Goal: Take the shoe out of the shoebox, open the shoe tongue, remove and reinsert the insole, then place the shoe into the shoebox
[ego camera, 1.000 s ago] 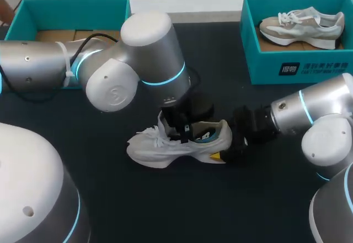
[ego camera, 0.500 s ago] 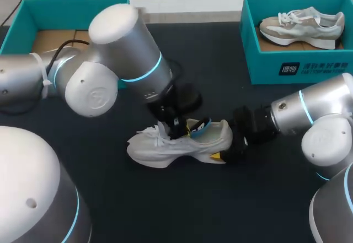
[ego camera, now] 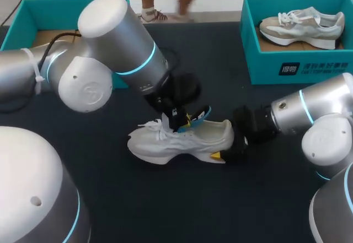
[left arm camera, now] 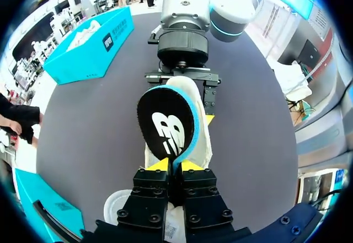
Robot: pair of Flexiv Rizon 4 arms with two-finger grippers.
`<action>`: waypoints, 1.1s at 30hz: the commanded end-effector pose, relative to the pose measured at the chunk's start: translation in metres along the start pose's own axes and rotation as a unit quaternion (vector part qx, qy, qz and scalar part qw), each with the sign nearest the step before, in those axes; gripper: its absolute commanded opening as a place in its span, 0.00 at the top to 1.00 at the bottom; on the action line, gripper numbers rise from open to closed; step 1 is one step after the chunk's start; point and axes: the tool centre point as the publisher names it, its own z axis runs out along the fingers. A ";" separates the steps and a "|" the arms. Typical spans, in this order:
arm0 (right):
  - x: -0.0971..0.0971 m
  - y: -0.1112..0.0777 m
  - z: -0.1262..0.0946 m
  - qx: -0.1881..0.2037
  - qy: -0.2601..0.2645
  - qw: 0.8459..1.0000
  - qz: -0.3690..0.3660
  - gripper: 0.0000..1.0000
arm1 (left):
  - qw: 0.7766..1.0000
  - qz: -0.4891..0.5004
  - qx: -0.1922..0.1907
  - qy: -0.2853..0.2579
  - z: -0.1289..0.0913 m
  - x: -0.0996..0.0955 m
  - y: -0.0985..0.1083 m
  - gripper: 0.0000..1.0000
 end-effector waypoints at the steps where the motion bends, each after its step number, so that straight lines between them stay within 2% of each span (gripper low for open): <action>1: 0.002 0.001 0.000 0.002 0.000 1.000 0.000 1.00 | 1.000 0.007 0.000 0.008 -0.001 -0.008 -0.010 1.00; 12: 0.002 0.001 0.000 0.002 0.000 1.000 0.000 1.00 | 0.999 0.017 -0.004 0.040 0.022 -0.009 -0.019 1.00; 33: 0.002 0.001 0.000 0.002 0.000 1.000 0.000 1.00 | 0.996 0.051 -0.008 0.067 0.044 -0.015 -0.048 1.00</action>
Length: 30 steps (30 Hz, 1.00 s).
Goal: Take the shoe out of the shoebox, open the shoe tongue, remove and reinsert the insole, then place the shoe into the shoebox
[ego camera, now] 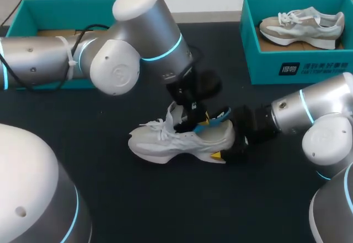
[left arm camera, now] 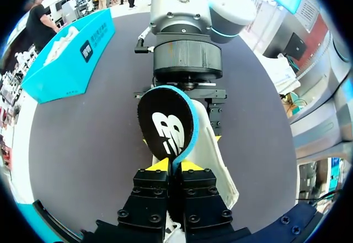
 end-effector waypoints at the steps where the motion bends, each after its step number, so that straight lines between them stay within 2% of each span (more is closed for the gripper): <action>1: 0.002 0.001 0.001 0.002 -0.001 1.000 0.000 1.00 | 1.000 0.005 0.000 0.002 0.004 -0.006 -0.010 1.00; 11: 0.002 0.001 0.001 0.002 -0.001 1.000 0.000 1.00 | 1.000 0.023 0.003 0.001 0.004 -0.006 -0.024 1.00; 15: 0.002 0.001 0.001 0.002 -0.001 1.000 0.000 1.00 | 1.000 0.029 0.003 0.003 0.005 0.001 -0.028 1.00; 24: 0.002 0.001 0.001 0.002 -0.001 1.000 0.000 1.00 | 0.999 0.024 0.021 -0.015 -0.009 0.025 -0.018 1.00; 30: 0.002 0.001 0.001 0.002 -0.001 1.000 0.000 1.00 | 0.999 0.018 0.026 -0.023 -0.014 0.032 -0.010 1.00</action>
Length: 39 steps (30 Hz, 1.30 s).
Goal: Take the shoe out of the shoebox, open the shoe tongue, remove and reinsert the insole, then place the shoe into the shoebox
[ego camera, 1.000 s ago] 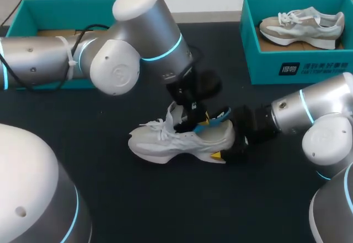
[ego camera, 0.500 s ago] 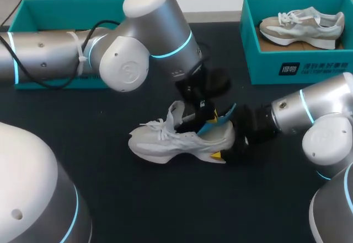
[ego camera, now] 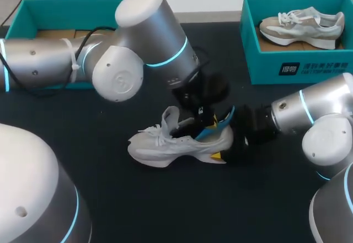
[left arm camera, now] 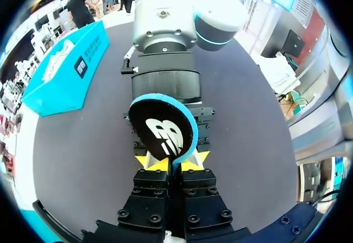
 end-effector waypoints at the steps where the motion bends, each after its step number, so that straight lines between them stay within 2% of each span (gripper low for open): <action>1: 0.001 0.001 0.000 0.002 -0.001 1.000 0.000 1.00 | 1.000 -0.001 0.007 -0.009 -0.009 0.009 0.010 1.00; 9: 0.001 0.001 0.000 0.002 -0.001 1.000 0.000 1.00 | 1.000 0.005 0.013 -0.018 -0.011 0.008 0.006 1.00; 10: 0.001 0.001 0.000 0.002 -0.001 1.000 0.000 1.00 | 1.000 0.005 0.012 -0.020 -0.012 0.009 0.005 0.69; 11: 0.001 0.001 0.000 0.002 -0.001 1.000 0.000 1.00 | 1.000 0.005 0.012 -0.021 -0.013 0.010 0.005 0.33; 13: 0.001 0.001 0.000 0.002 -0.001 1.000 0.000 1.00 | 1.000 0.003 0.011 -0.025 -0.015 0.013 0.006 0.02; 22: 0.001 0.001 0.000 0.002 -0.001 1.000 0.000 1.00 | 0.998 -0.008 -0.019 -0.058 -0.026 0.026 0.005 0.00; 32: 0.001 0.001 0.000 0.002 -0.001 1.000 0.000 1.00 | 0.990 -0.023 -0.040 -0.133 -0.038 0.032 0.007 0.00; 39: 0.001 0.001 0.000 0.002 -0.001 1.000 0.000 1.00 | 0.990 -0.023 -0.040 -0.133 -0.038 0.032 0.007 0.00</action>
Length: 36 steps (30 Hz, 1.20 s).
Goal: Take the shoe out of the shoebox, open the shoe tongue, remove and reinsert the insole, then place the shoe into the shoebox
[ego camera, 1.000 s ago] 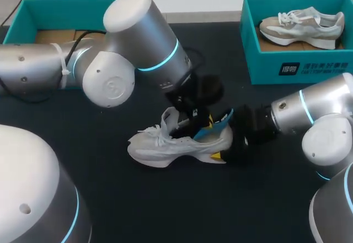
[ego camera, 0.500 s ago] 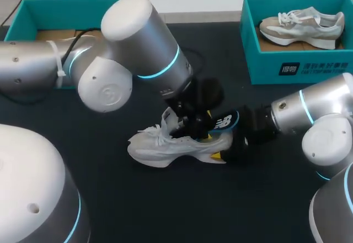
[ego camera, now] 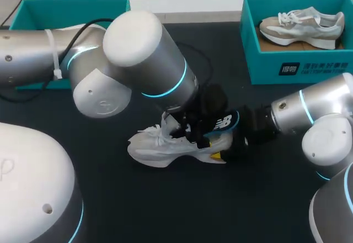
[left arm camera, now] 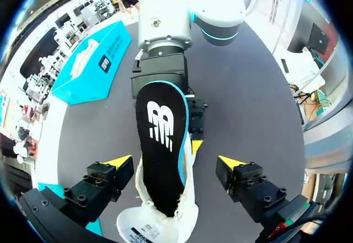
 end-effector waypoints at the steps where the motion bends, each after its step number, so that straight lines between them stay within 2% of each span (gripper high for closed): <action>1: 0.001 0.001 0.000 0.002 -0.001 1.000 0.000 1.00 | 1.000 0.000 0.001 -0.002 -0.004 0.001 0.003 0.00; 10: 0.001 0.001 0.000 0.002 -0.001 1.000 0.000 1.00 | 1.000 0.000 0.001 -0.002 -0.004 0.001 0.003 0.00; 11: 0.001 0.001 0.000 0.002 -0.001 1.000 0.000 1.00 | 1.000 -0.001 -0.003 -0.010 -0.003 0.002 0.003 0.00; 12: 0.001 0.001 0.000 0.002 -0.001 1.000 0.000 1.00 | 0.999 0.001 0.000 -0.048 -0.003 0.002 0.003 0.00; 14: 0.001 0.001 0.000 0.002 -0.001 1.000 0.000 1.00 | 0.996 0.009 -0.013 -0.089 -0.004 0.003 0.005 0.00; 15: 0.001 0.001 0.000 0.002 -0.001 1.000 0.000 1.00 | 0.994 0.005 -0.007 -0.111 -0.004 0.003 0.006 0.00; 16: 0.001 0.001 0.000 0.002 -0.001 1.000 0.000 1.00 | 0.995 0.003 -0.008 -0.100 -0.004 0.002 0.007 0.00; 17: 0.001 0.001 0.000 0.002 -0.001 1.000 0.000 1.00 | 0.993 0.018 -0.022 -0.117 -0.003 0.002 0.009 0.00; 21: 0.001 0.001 0.000 0.002 -0.001 1.000 0.000 1.00 | 0.989 0.018 -0.029 -0.143 -0.001 0.000 0.010 0.00; 26: 0.001 0.001 0.000 0.002 -0.001 1.000 0.000 1.00 | 0.984 0.018 -0.019 -0.177 0.003 -0.001 0.008 0.00; 36: 0.001 0.001 0.000 0.002 -0.001 1.000 0.000 1.00 | 0.980 0.019 0.026 -0.197 0.015 -0.009 0.007 0.00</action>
